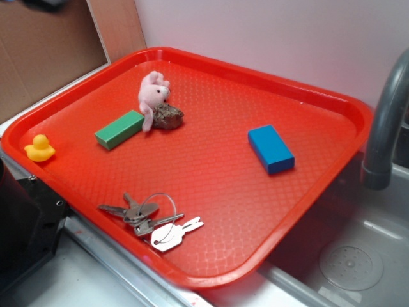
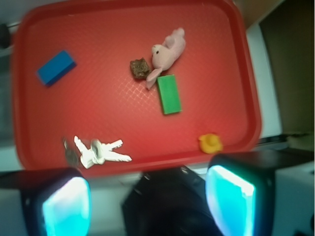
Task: Grab the blue block.
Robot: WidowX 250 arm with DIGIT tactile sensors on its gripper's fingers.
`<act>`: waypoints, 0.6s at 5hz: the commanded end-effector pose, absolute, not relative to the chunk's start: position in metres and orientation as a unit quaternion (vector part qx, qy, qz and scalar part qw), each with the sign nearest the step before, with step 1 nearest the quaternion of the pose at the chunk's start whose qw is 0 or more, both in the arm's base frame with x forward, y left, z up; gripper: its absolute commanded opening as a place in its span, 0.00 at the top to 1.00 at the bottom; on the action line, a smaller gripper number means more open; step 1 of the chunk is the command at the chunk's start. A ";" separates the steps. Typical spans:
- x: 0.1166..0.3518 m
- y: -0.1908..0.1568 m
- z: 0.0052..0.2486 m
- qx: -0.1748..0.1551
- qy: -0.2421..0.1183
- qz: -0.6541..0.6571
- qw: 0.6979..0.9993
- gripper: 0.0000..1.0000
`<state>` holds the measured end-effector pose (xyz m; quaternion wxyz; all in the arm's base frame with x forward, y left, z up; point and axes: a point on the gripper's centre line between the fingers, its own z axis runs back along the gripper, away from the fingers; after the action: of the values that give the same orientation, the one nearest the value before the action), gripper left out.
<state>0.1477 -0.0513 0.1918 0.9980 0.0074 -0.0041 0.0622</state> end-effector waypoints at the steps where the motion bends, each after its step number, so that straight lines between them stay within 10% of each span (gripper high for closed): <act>1: 0.210 -0.111 0.145 -0.019 -0.116 0.176 0.977 0.00; 3: 0.219 -0.122 0.123 -0.005 -0.103 0.170 0.980 0.00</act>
<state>0.2091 -0.1207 0.1095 0.9828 0.0142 -0.0865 0.1626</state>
